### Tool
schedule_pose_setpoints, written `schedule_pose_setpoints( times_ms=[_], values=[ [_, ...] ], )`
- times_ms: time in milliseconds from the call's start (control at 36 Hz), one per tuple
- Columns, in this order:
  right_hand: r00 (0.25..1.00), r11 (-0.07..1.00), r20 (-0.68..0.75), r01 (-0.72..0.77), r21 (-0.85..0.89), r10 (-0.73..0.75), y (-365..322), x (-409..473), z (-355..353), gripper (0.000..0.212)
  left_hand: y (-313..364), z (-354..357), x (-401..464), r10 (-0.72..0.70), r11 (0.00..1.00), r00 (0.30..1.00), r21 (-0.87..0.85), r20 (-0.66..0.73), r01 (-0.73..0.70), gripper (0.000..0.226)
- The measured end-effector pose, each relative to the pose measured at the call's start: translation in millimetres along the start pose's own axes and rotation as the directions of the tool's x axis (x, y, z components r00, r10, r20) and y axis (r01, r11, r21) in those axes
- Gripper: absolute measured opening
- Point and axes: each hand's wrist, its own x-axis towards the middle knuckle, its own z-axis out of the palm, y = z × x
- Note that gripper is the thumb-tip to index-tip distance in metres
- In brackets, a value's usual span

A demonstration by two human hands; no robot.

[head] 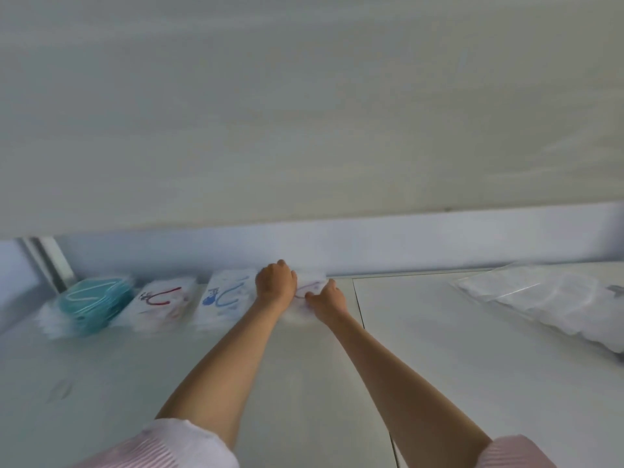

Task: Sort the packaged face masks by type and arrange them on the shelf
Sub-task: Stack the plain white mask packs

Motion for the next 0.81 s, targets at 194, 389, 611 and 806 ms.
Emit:
schedule_pose_setpoints(
  times_ms=[194,389,611,806],
  values=[
    [1.000,0.999,-0.020,0.002,-0.037,-0.003,6,-9,-22,0.058,3,-19,6,0.051,0.998,0.996,0.024,-0.078,-0.050,0.036],
    [0.990,0.960,-0.010,0.135,-0.244,-0.141,25,-28,-82,0.062,47,-33,-1,0.162,0.981,0.976,-0.085,-0.149,-0.176,0.031],
    [0.976,0.783,-0.103,0.087,-0.616,-0.190,81,-51,-198,0.053,138,-35,-52,0.345,0.918,0.936,-0.180,-0.072,-0.353,0.032],
    [0.976,0.703,-0.117,0.049,-0.709,-0.186,144,-75,-291,0.049,216,-26,-100,0.375,0.905,0.927,-0.204,-0.031,-0.373,0.034]
  ],
)
